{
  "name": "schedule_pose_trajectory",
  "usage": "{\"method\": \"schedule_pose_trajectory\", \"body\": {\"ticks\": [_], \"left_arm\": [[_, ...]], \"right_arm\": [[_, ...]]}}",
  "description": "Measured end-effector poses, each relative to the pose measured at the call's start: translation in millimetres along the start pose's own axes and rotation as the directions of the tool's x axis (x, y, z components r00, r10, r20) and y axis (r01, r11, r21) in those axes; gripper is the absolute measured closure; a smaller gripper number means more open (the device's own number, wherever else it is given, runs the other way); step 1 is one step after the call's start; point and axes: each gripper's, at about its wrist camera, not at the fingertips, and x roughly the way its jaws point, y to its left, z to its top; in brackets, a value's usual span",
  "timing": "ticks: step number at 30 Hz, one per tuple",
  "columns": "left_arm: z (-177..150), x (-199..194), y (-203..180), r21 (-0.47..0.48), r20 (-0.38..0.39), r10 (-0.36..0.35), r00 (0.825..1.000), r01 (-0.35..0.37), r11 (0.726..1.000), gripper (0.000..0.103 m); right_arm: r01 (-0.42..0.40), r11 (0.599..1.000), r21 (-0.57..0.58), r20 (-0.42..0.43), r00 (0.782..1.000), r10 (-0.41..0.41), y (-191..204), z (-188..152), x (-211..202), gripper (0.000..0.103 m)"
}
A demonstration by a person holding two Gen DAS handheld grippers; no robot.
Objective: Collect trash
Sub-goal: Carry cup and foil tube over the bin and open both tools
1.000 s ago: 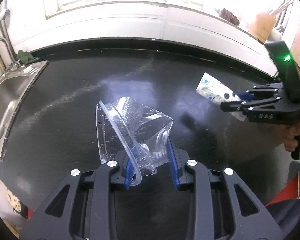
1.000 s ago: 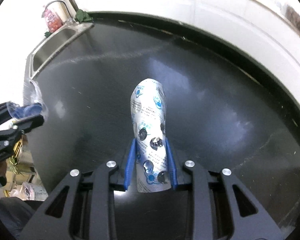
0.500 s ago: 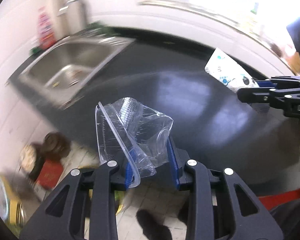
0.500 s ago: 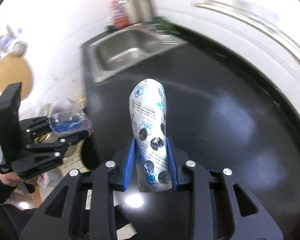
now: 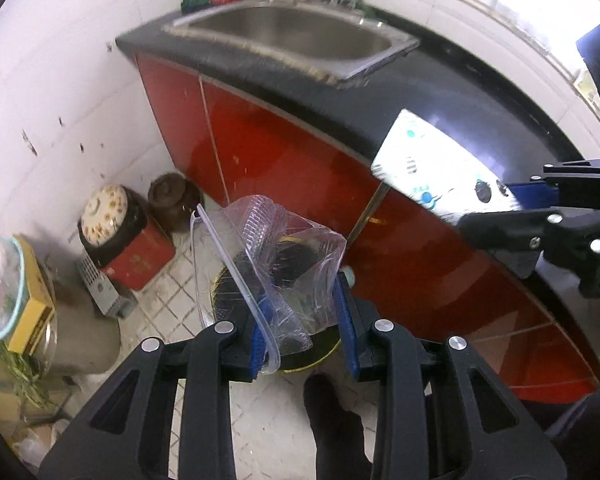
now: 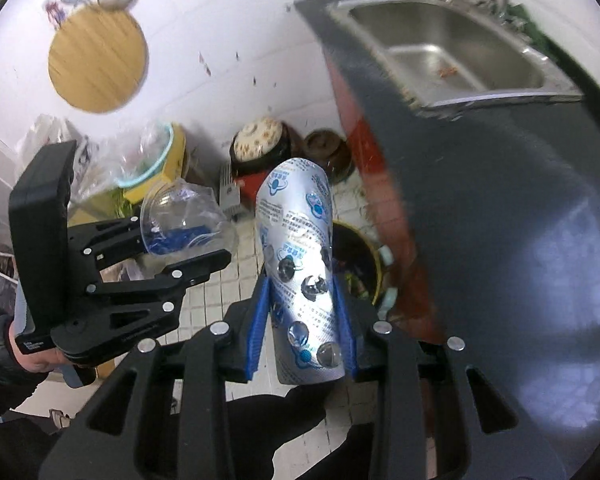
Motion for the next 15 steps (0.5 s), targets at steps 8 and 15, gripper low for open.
{"method": "schedule_pose_trajectory", "body": {"ticks": [8,15], "left_arm": [[-10,55,19,0.008,-0.043,-0.077,0.996,0.077,0.997,0.073],[-16,99,37,-0.021,-0.098,-0.134,0.986,0.133,0.991,0.037]], "right_arm": [[0.04,0.999,0.025,-0.091,0.995,-0.037,-4,8,65,0.068],[0.069,0.997,0.023,-0.164,0.984,-0.065,-17,24,121,0.043]]}}
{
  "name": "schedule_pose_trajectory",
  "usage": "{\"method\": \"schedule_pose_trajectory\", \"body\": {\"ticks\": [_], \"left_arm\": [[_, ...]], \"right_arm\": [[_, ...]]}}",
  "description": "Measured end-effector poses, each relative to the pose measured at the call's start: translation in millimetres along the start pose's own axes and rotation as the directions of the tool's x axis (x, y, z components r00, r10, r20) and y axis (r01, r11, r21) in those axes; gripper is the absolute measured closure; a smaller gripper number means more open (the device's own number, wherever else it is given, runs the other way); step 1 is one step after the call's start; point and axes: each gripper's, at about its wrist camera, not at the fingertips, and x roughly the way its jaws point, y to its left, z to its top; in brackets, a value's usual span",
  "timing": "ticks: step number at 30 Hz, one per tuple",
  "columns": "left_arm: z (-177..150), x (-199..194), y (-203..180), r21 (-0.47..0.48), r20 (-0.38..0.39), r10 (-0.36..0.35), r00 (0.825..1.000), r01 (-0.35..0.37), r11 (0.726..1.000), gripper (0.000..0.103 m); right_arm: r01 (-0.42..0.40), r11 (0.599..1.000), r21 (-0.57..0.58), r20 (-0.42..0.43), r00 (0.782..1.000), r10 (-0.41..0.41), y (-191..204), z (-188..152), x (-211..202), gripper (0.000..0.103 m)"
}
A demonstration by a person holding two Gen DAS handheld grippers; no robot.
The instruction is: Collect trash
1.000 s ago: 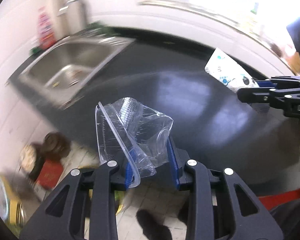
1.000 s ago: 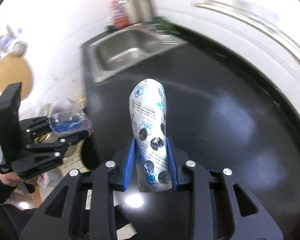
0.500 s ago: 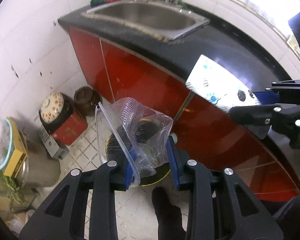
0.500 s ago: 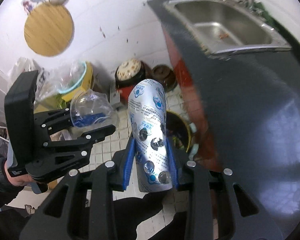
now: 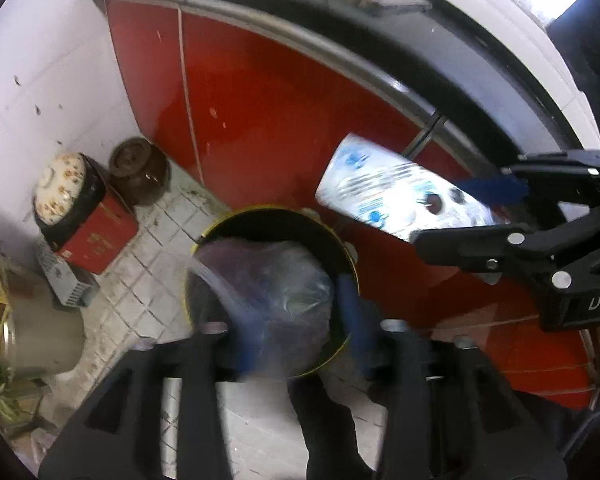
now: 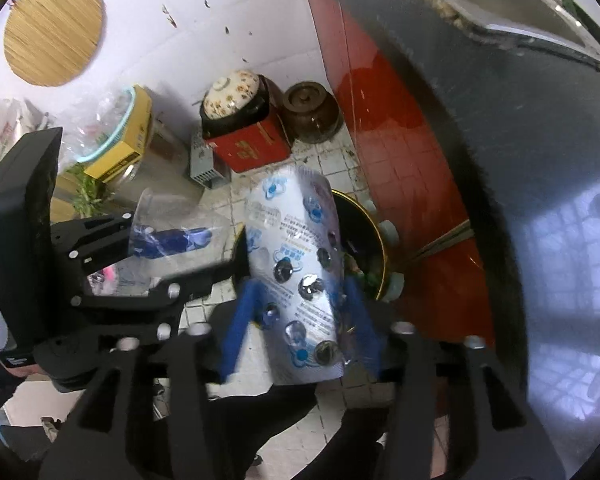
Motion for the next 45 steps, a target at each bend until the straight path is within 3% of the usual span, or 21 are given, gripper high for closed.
{"method": "schedule_pose_trajectory", "body": {"ticks": [1,2,8,14,17,18,20,24,26,30,33,36,37,39,41,45], "left_arm": [[-2,6,3,0.003,-0.001,0.014,1.0,-0.014,1.0,0.03],[-4,14,7,0.004,-0.007,0.02,1.0,-0.02,1.0,0.03],[-9,39,21,-0.035,-0.04,0.014,0.999,-0.015,0.999,0.03],[-2,21,18,-0.031,-0.007,0.032,0.999,-0.032,0.999,0.03],[9,-8,5,-0.008,0.03,0.057,0.998,-0.057,0.998,0.024],[14,-21,-3,0.013,0.051,0.08,0.996,-0.08,0.997,0.014],[23,-43,-19,0.046,0.081,0.121,0.989,-0.125,0.991,0.009],[52,-82,-60,0.104,0.103,0.133,0.986,-0.144,0.984,0.007],[72,-99,-91,0.148,0.127,0.092,0.988,-0.111,0.983,0.007],[108,-116,-170,0.273,0.156,-0.037,0.987,-0.007,0.962,0.007],[128,-119,-240,0.362,0.173,-0.105,0.979,0.036,0.931,0.007],[135,-120,-309,0.415,0.195,-0.145,0.97,0.053,0.908,0.007],[135,-119,-333,0.429,0.185,-0.168,0.968,0.075,0.9,0.007],[133,-113,-372,0.454,0.141,-0.211,0.967,0.126,0.882,0.007],[124,-111,-403,0.484,0.125,-0.211,0.969,0.126,0.866,0.007],[102,-102,-453,0.535,0.111,-0.2,0.974,0.111,0.838,0.007]], "right_arm": [[0.011,1.0,0.003,-0.008,1.0,-0.011,-3,2,8,0.038],[0.014,1.0,0.001,-0.012,1.0,-0.014,-6,3,14,0.031],[0.004,1.0,0.014,-0.031,1.0,-0.003,-17,3,25,0.03],[-0.023,1.0,0.017,0.0,1.0,0.023,-11,0,5,0.03],[-0.055,0.998,0.03,0.058,0.997,0.053,-11,-5,-38,0.027],[-0.055,0.998,0.033,0.082,0.995,0.053,-13,-7,-54,0.023],[-0.049,0.997,0.063,0.158,0.987,0.039,-20,-16,-100,0.018],[0.035,0.982,0.184,0.304,0.948,-0.091,-49,-52,-193,0.01],[0.09,0.951,0.295,0.358,0.913,-0.197,-71,-84,-238,0.009],[0.156,0.824,0.545,0.376,0.833,-0.406,-122,-166,-311,0.009],[0.202,0.694,0.691,0.326,0.77,-0.549,-157,-239,-358,0.008],[0.224,0.592,0.774,0.265,0.734,-0.626,-187,-300,-390,0.008],[0.231,0.536,0.812,0.23,0.718,-0.657,-197,-326,-402,0.008],[0.232,0.478,0.847,0.189,0.709,-0.679,-212,-360,-410,0.008],[0.209,0.422,0.882,0.167,0.699,-0.696,-221,-397,-420,0.008],[0.207,0.369,0.906,0.133,0.689,-0.713,-240,-451,-428,0.008]]}}
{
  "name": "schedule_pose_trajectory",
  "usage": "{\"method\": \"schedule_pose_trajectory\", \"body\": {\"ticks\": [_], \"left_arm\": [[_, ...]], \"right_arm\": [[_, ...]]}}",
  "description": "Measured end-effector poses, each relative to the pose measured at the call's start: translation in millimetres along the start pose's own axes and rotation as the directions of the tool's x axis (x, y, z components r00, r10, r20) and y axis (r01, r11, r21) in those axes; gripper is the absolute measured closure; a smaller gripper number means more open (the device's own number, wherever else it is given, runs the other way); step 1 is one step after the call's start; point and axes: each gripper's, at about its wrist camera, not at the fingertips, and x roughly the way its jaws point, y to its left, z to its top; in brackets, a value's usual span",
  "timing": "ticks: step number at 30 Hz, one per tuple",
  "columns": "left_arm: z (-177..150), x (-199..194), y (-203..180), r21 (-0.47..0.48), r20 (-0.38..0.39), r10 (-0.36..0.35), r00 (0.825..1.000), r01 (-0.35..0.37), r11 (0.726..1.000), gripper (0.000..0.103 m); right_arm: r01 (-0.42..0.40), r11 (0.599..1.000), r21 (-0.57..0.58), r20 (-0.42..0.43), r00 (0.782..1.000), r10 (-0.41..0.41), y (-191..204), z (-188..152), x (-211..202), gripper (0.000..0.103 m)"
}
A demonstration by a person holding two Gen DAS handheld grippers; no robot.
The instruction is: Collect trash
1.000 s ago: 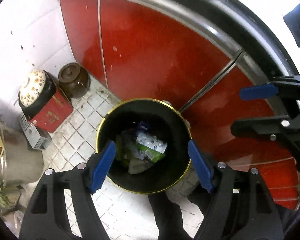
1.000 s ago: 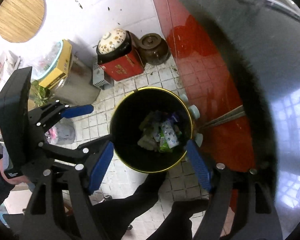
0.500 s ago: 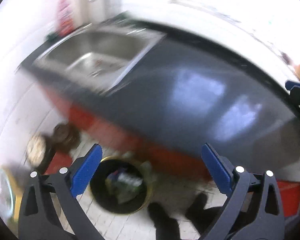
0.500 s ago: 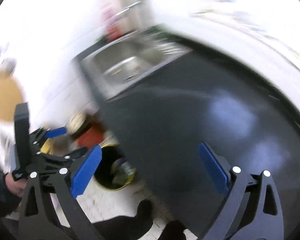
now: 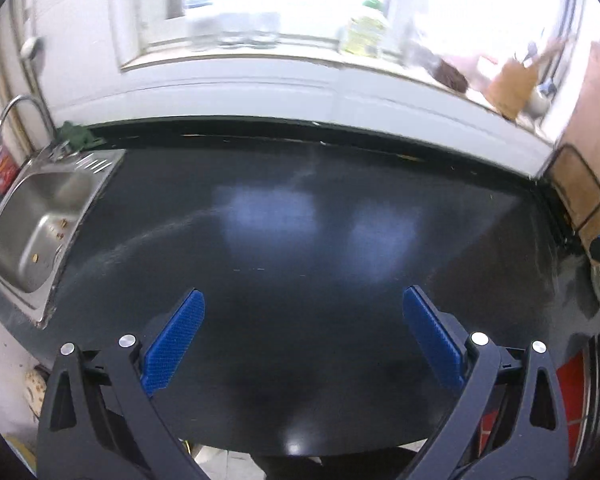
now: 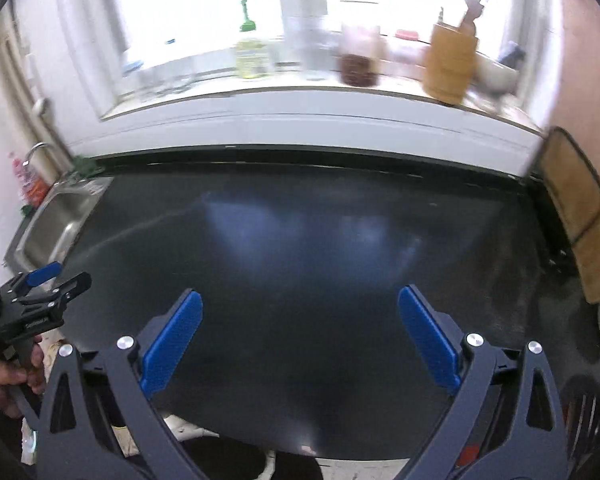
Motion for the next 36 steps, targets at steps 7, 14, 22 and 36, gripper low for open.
{"method": "schedule_pose_trajectory", "body": {"ticks": [7,14,22,36], "left_arm": [[8,19,-45,0.025,-0.036,-0.003,0.999,0.004,1.0,0.007],[12,24,-58,0.052,-0.043,0.029,0.999,-0.026,0.998,0.007],[17,25,-54,0.041,-0.042,0.04,0.998,-0.038,0.998,0.007],[19,35,-55,0.038,-0.053,0.042,0.998,-0.041,0.998,0.007]], "right_arm": [[0.0,1.0,0.031,-0.035,0.999,0.001,-46,-8,8,0.008],[-0.008,0.999,0.041,-0.049,0.999,0.01,-54,-2,26,0.008],[-0.014,0.999,0.05,-0.053,0.998,0.017,-61,4,31,0.008],[-0.021,0.999,0.049,-0.067,0.997,0.024,-65,8,39,0.008]]}}
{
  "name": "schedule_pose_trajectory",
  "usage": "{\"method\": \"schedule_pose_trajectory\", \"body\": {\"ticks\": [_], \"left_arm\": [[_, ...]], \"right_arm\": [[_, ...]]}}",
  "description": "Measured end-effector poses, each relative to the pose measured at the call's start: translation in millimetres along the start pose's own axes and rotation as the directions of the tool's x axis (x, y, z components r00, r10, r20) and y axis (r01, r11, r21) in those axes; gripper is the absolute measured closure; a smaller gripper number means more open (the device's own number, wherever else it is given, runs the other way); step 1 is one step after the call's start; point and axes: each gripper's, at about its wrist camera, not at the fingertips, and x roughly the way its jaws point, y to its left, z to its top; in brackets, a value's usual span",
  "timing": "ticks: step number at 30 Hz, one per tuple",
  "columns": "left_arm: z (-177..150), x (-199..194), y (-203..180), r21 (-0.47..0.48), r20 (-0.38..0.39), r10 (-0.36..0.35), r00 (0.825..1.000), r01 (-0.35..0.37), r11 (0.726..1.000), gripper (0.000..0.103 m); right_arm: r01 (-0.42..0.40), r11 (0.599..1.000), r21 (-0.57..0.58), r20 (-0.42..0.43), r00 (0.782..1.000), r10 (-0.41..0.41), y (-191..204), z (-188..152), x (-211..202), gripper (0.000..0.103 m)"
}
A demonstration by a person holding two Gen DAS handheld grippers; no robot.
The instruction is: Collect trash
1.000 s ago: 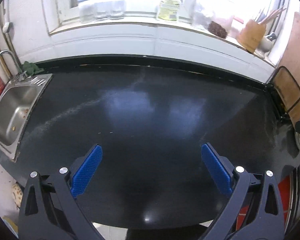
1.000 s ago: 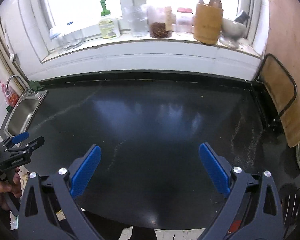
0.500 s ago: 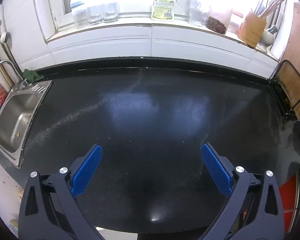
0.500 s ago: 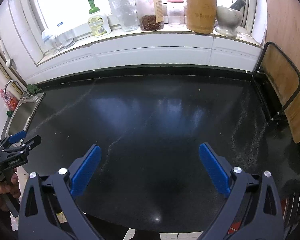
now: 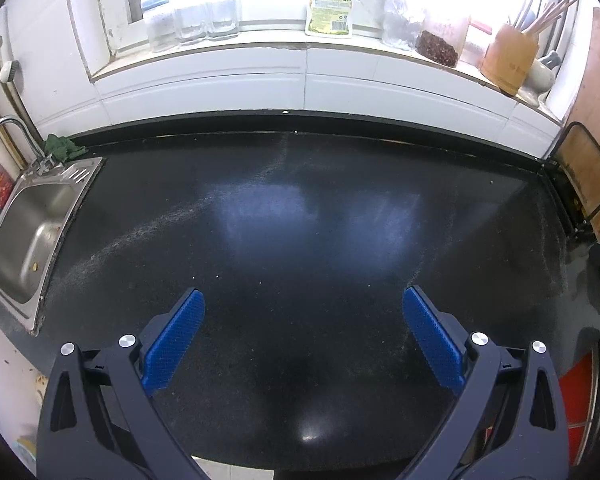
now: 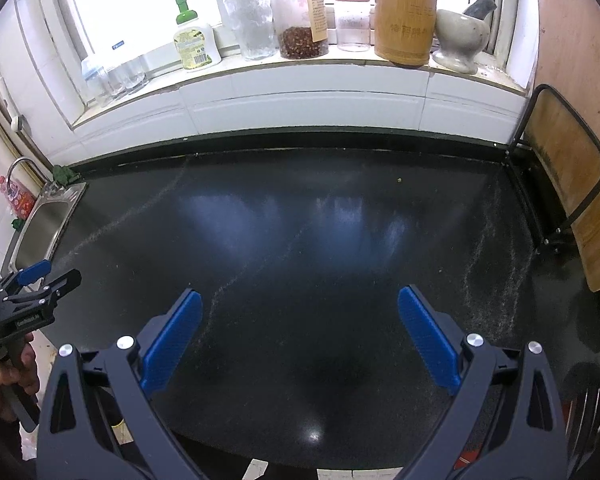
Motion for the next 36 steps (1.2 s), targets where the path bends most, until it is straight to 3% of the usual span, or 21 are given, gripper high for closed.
{"method": "schedule_pose_trajectory", "body": {"ticks": [36], "left_arm": [[-0.3,2.4,-6.9,0.008,0.002,-0.013,1.0,0.013,1.0,0.007]], "right_arm": [[-0.002,1.0,-0.008,-0.005,1.0,0.002,-6.5,3.3,5.7,0.008]]}}
